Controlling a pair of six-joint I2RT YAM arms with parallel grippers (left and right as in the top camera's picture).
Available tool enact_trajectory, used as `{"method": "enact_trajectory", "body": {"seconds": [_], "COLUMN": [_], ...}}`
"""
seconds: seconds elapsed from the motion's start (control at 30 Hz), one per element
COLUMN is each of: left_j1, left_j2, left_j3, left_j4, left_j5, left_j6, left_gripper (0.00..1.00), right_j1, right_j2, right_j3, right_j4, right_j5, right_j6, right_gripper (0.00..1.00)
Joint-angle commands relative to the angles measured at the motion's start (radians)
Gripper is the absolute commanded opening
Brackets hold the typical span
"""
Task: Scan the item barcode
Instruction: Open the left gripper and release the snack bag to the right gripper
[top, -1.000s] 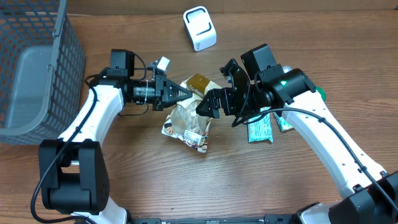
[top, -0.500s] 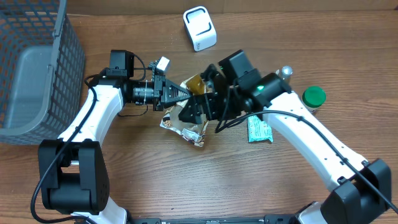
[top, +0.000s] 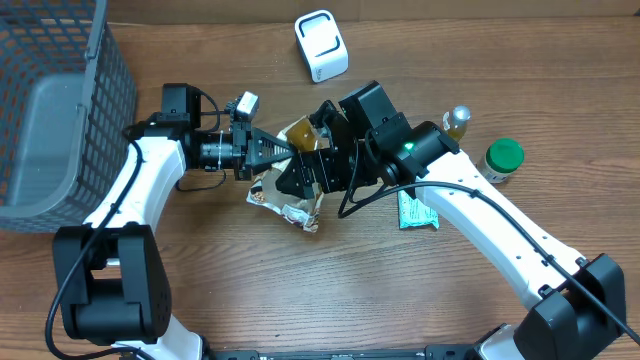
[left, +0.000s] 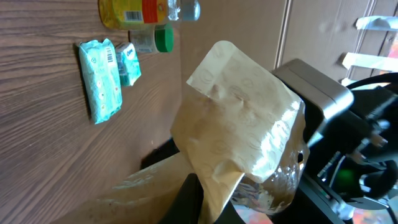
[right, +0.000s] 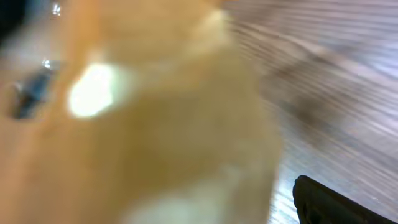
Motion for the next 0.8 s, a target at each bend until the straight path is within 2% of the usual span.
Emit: {"method": "enact_trajectory", "body": {"seconds": [0.0,0.13,0.4,0.63,0.77], "left_j1": [0.015,0.016,0.029,0.031,0.032], "left_j2": [-0.016,-0.016,-0.016,-0.016,-0.016], "left_j3": [0.011,0.011,0.011,0.011,0.011], "left_j4": [-0.015,-0.016,-0.014,-0.015,-0.014], "left_j5": [0.06,0.06,0.06,0.095,0.091], "left_j6": [0.029,0.016,-0.038,-0.046,-0.045], "left_gripper": [0.04,0.04,0.04,0.04,0.04], "right_j1": [-0.002,-0.002,0.0,0.003,0.011], "right_j2": [0.007,0.007,0.007,0.042,0.063], "right_j3": [-0.004,-0.004,-0.004,-0.004,-0.004], "right_j4": [0.003,0.003,0.009,0.038,0.068], "right_j5": [0.096,0.087,-0.04,-0.022,-0.021], "right_j6": [-0.052,-0.076,-0.126,-0.129,-0.13], "right_gripper": [1.0,0.99,0.77,0.74,0.59]}}
